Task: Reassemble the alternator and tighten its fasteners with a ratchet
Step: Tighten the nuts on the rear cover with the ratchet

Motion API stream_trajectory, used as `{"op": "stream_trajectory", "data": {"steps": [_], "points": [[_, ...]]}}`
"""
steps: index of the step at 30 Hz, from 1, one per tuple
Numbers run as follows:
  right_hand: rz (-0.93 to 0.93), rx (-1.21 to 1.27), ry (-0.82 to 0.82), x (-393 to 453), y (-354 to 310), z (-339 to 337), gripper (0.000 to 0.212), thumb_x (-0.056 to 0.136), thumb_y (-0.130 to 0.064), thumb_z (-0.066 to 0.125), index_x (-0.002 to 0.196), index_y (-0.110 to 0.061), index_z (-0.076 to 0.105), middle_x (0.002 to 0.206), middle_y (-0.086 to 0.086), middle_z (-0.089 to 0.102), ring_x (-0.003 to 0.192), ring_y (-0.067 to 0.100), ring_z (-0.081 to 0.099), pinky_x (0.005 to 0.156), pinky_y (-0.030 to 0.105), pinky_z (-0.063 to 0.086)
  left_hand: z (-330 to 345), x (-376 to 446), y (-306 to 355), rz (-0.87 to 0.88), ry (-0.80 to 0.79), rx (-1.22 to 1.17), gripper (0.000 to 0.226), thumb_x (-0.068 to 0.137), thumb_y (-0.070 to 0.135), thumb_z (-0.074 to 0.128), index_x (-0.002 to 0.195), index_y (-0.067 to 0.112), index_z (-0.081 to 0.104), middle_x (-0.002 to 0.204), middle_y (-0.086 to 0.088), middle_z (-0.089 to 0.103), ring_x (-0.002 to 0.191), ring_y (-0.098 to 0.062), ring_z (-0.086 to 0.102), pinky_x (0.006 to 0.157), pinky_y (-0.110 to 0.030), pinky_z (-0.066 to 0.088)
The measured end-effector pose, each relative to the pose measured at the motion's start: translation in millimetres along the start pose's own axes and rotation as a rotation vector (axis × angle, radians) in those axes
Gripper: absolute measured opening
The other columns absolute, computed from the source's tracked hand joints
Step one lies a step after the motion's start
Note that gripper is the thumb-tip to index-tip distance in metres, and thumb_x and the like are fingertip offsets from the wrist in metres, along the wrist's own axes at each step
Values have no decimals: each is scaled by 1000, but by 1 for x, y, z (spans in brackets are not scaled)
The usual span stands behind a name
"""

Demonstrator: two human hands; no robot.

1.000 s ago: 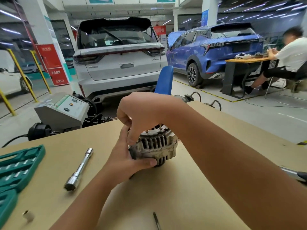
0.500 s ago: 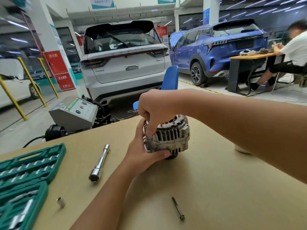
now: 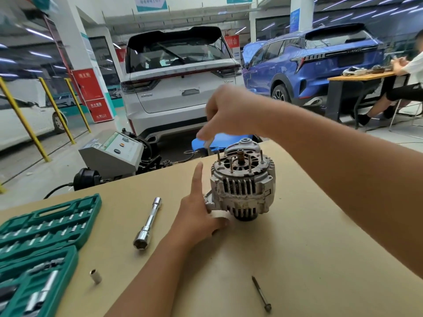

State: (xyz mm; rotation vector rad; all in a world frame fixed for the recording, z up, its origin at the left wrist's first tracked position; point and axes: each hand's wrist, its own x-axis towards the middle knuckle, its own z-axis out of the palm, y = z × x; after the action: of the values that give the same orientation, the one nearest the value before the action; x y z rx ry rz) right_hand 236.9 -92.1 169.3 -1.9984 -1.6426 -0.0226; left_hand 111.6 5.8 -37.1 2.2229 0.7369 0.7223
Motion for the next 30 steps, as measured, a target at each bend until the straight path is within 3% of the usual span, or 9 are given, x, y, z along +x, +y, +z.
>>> {"op": "stream_trajectory", "data": {"steps": [2, 4, 8, 12, 16, 20, 22, 25, 30], "points": [[17, 101, 108, 6, 6, -11, 32, 75, -37, 87, 65, -16, 65, 55, -7, 53, 47, 9, 46, 39, 17, 34, 1, 0, 1, -101, 2, -18, 144, 62, 9, 90, 146, 71, -9, 77, 18, 74, 56, -10, 70, 44, -16, 51], [28, 221, 127, 10, 9, -18, 32, 73, -38, 88, 68, -14, 67, 47, -7, 45, 39, 10, 36, 37, 20, 32, 1, 1, 2, -183, 11, 29, 135, 67, 8, 90, 147, 66, -1, 77, 6, 73, 61, -7, 70, 45, -16, 51], [36, 329, 130, 13, 18, -27, 33, 72, -39, 89, 74, -13, 69, 40, -9, 39, 32, 9, 31, 36, 19, 30, -5, 3, 9, -246, -30, 161, 108, 76, 9, 81, 148, 52, 14, 92, 5, 69, 72, -7, 69, 56, -20, 55], [69, 347, 121, 9, 43, -24, 38, 69, -42, 91, 79, -11, 70, 45, -7, 45, 31, 6, 31, 35, 18, 27, -23, 0, 26, -275, -151, 566, 61, 88, 11, 64, 133, 35, 31, 103, 0, 64, 85, -18, 65, 78, -42, 60], [116, 374, 63, 8, 67, -21, 42, 69, -48, 89, 80, -12, 72, 53, -1, 45, 42, 13, 34, 40, 24, 30, -52, 2, 54, -280, -126, 692, 14, 97, 20, 64, 108, 29, 63, 106, 1, 62, 89, -17, 62, 78, -33, 56], [211, 208, 152, 17, 91, -23, 38, 72, -46, 87, 76, -11, 73, 33, -10, 43, 35, 9, 37, 42, 22, 31, -61, -2, 82, -10, 118, 546, 11, 92, 20, 73, 88, 31, 72, 86, 13, 65, 76, -2, 58, 60, -12, 39], [281, 161, 115, 15, 102, -25, 41, 72, -50, 87, 74, -10, 74, 35, -9, 44, 42, 15, 38, 45, 24, 32, -52, -8, 96, 202, 201, 314, 14, 88, 13, 78, 88, 27, 75, 78, 14, 66, 75, -4, 61, 60, -11, 43], [327, 175, -13, 11, 115, -26, 44, 68, -50, 89, 70, -9, 75, 43, -3, 47, 40, 16, 34, 41, 24, 31, -33, -12, 104, 359, 204, 168, 18, 87, 6, 78, 94, 22, 77, 84, 12, 65, 79, -7, 62, 67, -12, 46], [211, 184, -402, 3, 110, -20, 21, 76, -38, 86, 77, -18, 80, 72, 7, 76, 40, 12, 36, 41, 21, 29, -25, -12, 100, 425, 207, 107, 13, 88, 6, 78, 97, 16, 80, 87, 5, 62, 78, -10, 61, 69, -17, 48]]}}
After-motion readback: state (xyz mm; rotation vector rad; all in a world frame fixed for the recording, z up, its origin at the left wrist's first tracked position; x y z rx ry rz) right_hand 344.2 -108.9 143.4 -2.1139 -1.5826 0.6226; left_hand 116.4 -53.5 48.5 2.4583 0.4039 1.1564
